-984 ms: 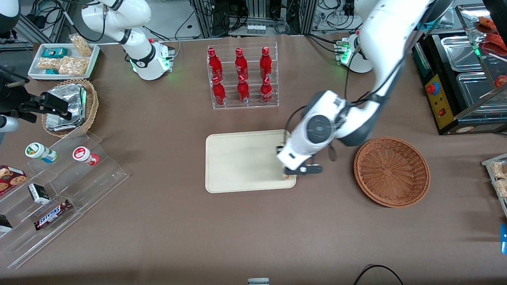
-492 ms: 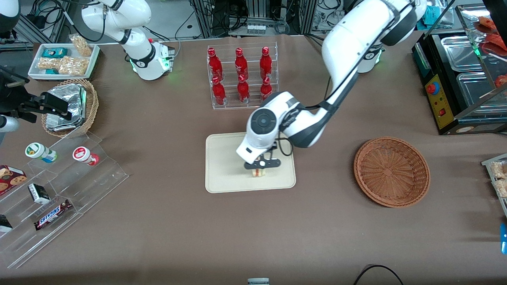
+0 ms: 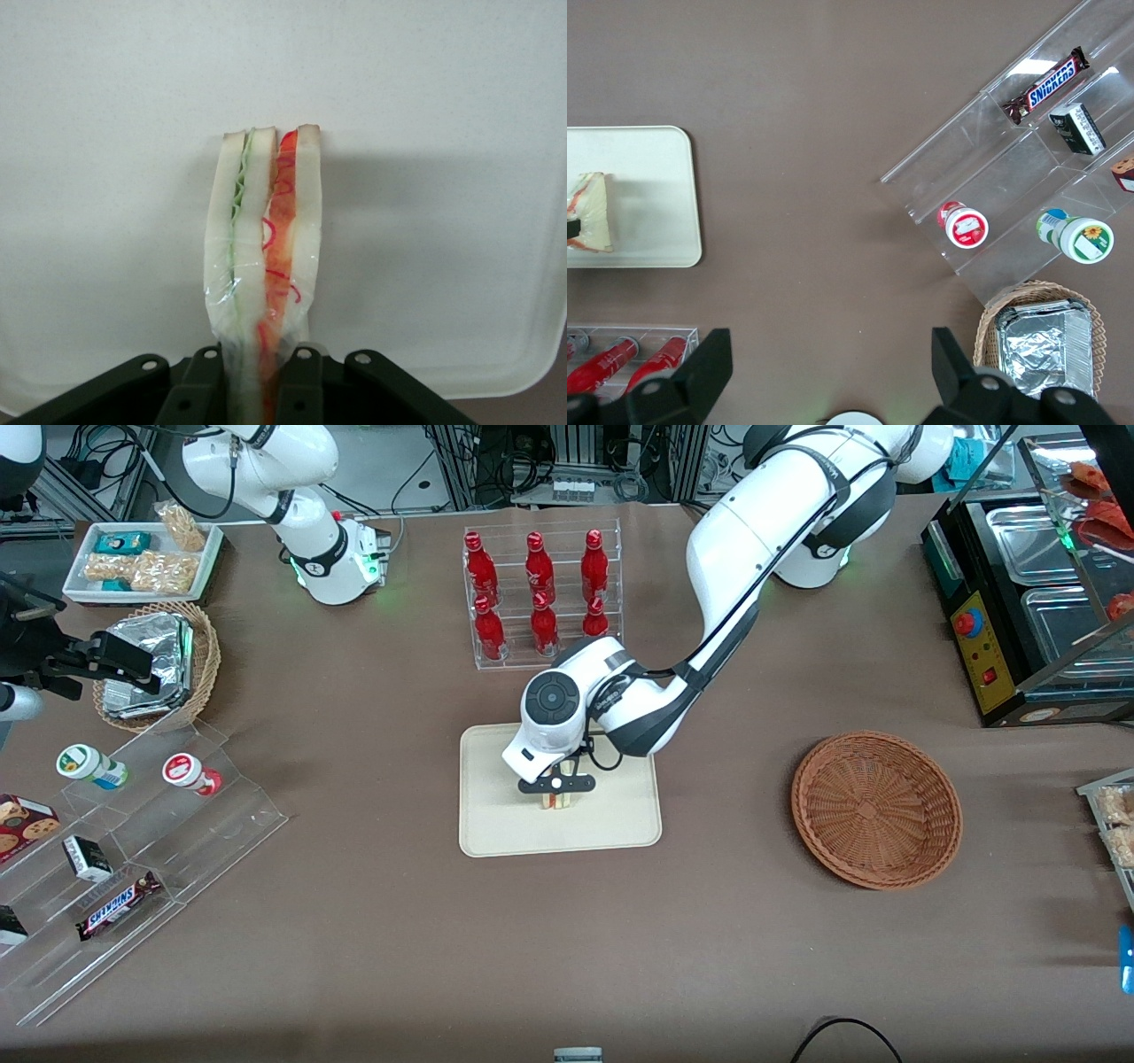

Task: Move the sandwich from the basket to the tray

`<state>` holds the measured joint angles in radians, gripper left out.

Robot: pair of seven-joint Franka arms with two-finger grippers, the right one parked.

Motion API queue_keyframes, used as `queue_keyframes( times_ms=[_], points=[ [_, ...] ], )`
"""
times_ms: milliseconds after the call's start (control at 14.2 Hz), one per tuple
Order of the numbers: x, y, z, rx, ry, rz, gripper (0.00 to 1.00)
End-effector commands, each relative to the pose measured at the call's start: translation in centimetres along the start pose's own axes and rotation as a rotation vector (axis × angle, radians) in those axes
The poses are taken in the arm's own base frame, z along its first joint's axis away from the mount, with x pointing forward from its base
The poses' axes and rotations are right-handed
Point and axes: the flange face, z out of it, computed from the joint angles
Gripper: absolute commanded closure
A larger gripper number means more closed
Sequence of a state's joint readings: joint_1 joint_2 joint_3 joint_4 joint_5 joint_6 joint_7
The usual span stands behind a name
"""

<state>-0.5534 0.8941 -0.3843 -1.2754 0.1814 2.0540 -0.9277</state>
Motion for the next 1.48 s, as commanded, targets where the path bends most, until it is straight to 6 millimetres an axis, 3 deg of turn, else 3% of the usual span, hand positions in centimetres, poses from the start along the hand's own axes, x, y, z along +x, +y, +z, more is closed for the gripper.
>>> queue_keyframes(
  times_ms=[0,141,211,422,633,914,1125,1406],
  points=[
    [0.1,0.9,-0.1,0.003,0.041,-0.026,0.72],
    [-0.1,0.9,0.3,0.005,0.037,-0.068,0.34],
    [-0.3,1.1,0.4,0.004,0.04,-0.072,0.0],
    [0.1,0.8,-1.2,-0.009,0.051,-0.083,0.0],
    [-1.1,1.1,-5.4,0.0,0.08,-0.065,0.0],
    [-3.0,-0.8,-12.4,0.079,0.091,-0.043,0.0],
    [-3.2,-4.6,-15.8,0.121,0.118,-0.072,0.0],
    [0.1,-13.0,-17.1,0.216,0.086,-0.225,0.0]
  ],
)
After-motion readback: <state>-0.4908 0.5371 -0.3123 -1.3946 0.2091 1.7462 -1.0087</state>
